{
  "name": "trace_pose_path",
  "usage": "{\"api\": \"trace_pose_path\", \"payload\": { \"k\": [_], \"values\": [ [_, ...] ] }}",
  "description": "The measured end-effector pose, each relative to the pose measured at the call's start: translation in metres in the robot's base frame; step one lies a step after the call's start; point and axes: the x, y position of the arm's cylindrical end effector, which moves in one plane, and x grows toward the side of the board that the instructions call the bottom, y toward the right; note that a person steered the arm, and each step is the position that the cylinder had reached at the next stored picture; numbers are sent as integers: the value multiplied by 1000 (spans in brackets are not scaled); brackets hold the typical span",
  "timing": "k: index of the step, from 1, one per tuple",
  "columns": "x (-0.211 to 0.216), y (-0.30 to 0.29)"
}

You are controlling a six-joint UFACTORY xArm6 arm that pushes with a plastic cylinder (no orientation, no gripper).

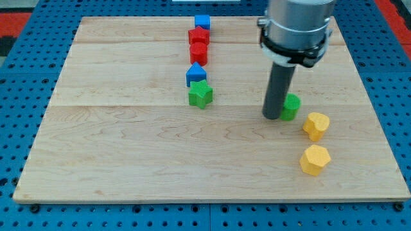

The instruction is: Move the green star towards the center right

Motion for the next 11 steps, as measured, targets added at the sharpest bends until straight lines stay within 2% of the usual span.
{"api": "trace_pose_path", "payload": {
  "k": [2, 3, 4, 5, 7, 9, 10, 11],
  "values": [
    [-1, 6],
    [40, -62],
    [27, -173],
    [-24, -220],
    [-43, -95],
    [-76, -6],
    [-80, 5],
    [-25, -70]
  ]
}}
